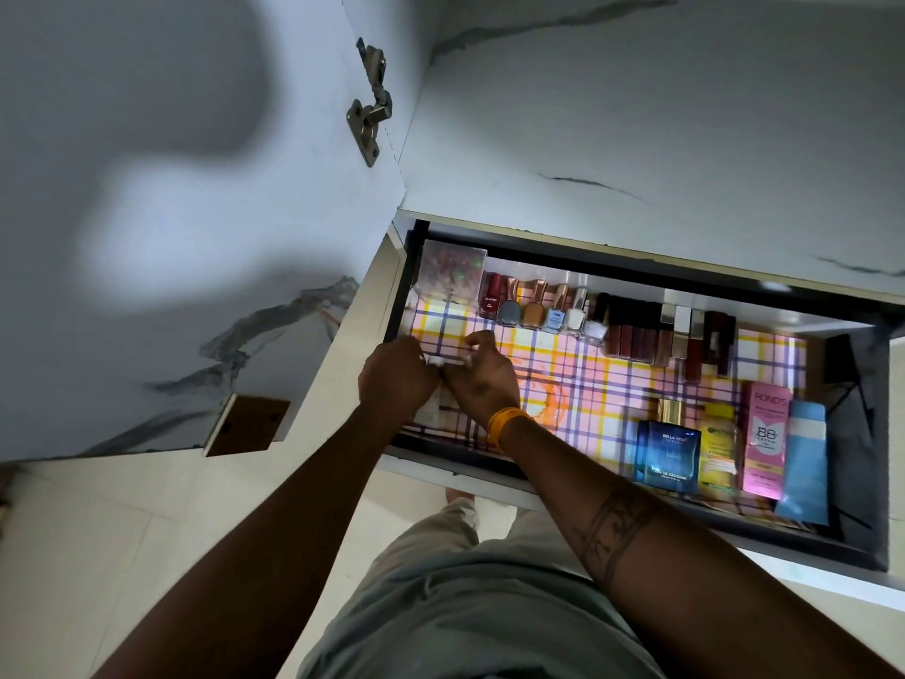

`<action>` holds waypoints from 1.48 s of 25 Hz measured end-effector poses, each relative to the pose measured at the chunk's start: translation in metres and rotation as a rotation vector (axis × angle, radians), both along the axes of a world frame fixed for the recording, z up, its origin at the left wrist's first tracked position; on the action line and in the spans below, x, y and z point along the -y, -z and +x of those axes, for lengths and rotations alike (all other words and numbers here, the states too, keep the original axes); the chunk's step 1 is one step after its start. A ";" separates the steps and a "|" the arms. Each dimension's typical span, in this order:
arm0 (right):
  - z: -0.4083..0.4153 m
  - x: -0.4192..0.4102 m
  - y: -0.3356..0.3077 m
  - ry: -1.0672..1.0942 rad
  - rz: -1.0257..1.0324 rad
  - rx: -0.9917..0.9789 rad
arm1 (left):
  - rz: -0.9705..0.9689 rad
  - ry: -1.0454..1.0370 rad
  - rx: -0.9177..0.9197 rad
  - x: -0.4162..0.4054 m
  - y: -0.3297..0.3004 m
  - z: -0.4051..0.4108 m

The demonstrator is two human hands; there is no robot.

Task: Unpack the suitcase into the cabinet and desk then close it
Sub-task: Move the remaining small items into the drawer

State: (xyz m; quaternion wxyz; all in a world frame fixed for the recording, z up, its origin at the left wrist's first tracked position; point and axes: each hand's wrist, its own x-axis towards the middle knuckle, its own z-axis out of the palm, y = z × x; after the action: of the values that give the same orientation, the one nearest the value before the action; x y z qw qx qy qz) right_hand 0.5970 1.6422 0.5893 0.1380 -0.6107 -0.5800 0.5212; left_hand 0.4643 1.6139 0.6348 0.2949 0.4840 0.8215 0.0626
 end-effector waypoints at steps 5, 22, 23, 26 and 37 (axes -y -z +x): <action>0.025 -0.011 -0.001 0.380 -0.189 -0.265 | -0.275 -0.490 0.817 -0.020 -0.014 0.002; 0.063 -0.009 0.007 0.519 -0.174 -0.219 | 0.005 0.095 0.538 -0.035 0.026 0.020; 0.064 -0.008 0.008 0.505 -0.169 -0.187 | -0.008 0.150 0.493 -0.035 0.028 0.020; 0.064 -0.008 0.013 0.455 -0.169 -0.118 | 0.043 0.400 0.261 -0.037 0.029 0.020; 0.040 -0.008 0.003 0.231 -0.055 0.190 | -0.039 0.663 -0.101 -0.029 0.035 0.018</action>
State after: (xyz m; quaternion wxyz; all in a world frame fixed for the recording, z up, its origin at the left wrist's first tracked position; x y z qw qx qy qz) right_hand 0.6368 1.6501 0.5865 0.1248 -0.7235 -0.5017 0.4575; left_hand 0.4824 1.6425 0.5999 0.2673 0.7215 0.6341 -0.0766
